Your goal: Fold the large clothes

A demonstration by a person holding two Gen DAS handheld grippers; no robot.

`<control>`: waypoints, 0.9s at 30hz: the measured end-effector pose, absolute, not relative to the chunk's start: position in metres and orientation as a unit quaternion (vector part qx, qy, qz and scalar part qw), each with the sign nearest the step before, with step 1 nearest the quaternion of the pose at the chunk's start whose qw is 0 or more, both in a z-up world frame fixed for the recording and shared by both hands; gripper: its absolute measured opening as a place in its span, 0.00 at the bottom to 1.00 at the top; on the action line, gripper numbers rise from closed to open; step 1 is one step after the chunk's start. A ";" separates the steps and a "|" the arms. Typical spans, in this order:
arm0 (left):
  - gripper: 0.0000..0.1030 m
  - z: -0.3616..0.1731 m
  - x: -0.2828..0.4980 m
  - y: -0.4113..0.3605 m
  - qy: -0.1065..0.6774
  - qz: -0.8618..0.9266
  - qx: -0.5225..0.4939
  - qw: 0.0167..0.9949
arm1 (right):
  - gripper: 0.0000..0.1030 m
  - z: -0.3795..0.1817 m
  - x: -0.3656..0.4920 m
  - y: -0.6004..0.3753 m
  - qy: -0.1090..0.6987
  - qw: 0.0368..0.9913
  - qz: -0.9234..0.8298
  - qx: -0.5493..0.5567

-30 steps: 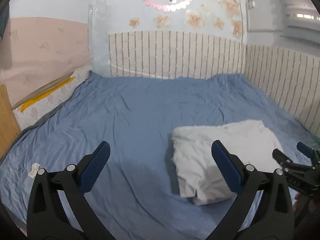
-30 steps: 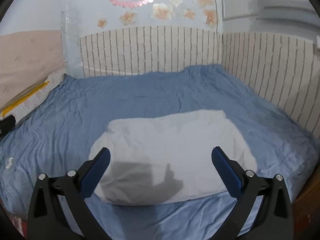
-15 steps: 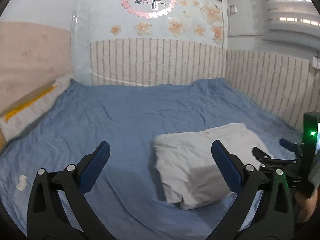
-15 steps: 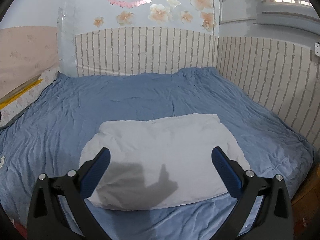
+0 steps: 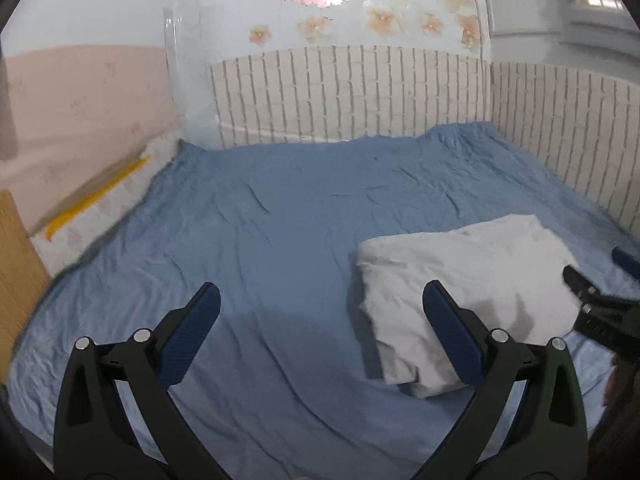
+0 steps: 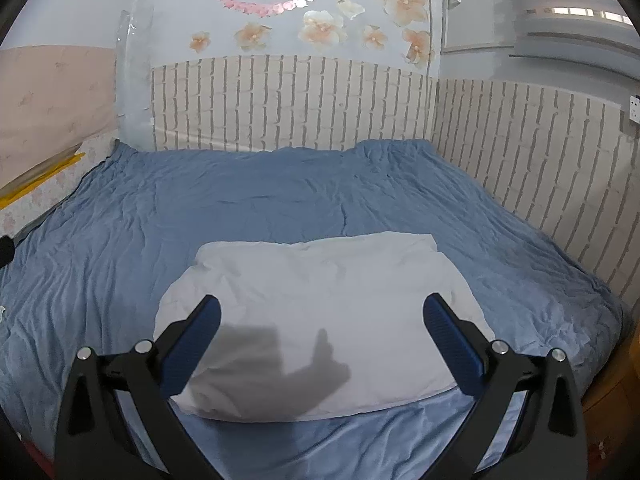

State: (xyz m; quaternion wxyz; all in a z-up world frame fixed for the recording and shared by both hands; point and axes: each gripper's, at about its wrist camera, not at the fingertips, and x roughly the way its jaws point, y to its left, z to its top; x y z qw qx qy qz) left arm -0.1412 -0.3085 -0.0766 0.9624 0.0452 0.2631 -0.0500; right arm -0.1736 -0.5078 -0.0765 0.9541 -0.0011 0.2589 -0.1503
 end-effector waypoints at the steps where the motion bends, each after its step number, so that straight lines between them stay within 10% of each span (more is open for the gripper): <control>1: 0.97 -0.075 -0.141 -0.309 0.261 -0.050 0.046 0.963 | 0.98 -0.075 -0.174 -0.507 0.257 0.955 -0.149 -0.002; 27: 0.97 -0.087 -0.143 -0.306 0.272 -0.026 0.057 0.960 | 0.98 -0.065 -0.184 -0.511 0.263 0.956 -0.128 0.017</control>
